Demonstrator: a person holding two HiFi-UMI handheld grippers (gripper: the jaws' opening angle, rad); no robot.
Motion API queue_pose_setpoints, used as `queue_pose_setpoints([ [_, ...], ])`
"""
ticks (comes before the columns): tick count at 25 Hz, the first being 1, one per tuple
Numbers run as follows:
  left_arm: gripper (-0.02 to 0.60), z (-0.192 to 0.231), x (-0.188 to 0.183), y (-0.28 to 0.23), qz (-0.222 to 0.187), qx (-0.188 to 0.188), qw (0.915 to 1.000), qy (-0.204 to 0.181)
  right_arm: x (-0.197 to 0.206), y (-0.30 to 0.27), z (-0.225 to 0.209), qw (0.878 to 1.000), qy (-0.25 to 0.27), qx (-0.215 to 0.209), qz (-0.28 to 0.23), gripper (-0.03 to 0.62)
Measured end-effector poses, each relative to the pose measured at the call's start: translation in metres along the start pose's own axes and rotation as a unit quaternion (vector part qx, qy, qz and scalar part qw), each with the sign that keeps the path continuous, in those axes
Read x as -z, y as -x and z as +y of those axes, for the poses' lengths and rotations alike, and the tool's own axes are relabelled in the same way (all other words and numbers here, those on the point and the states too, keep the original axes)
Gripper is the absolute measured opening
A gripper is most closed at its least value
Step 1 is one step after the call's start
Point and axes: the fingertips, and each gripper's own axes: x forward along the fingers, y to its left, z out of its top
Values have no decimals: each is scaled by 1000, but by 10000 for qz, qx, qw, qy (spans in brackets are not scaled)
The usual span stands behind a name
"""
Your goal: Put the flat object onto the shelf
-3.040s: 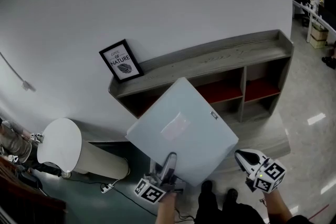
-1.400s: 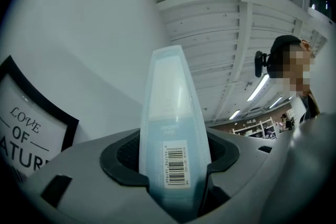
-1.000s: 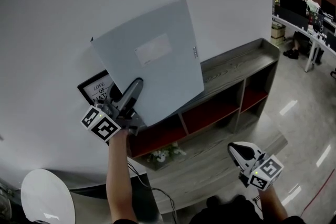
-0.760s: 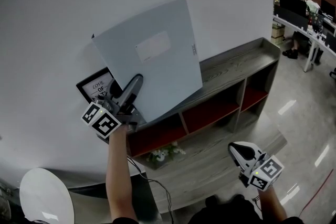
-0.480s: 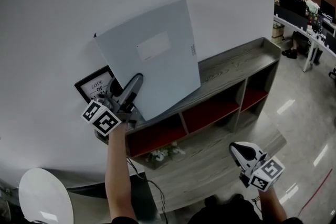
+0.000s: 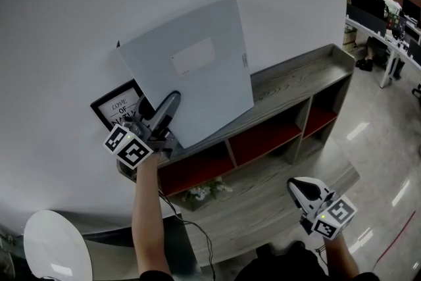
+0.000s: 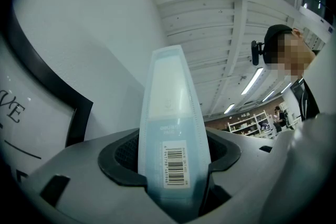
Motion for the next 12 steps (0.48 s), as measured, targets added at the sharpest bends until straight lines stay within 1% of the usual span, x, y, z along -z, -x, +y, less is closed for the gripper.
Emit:
queue_pose_setpoints([
  [5, 310, 5, 3, 1, -48, 57, 10000, 21, 2, -3, -3, 10000, -7, 4, 28, 13],
  [12, 333, 3, 3, 0, -75, 64, 9999, -105, 2, -8, -1, 10000, -3, -51, 36, 12],
])
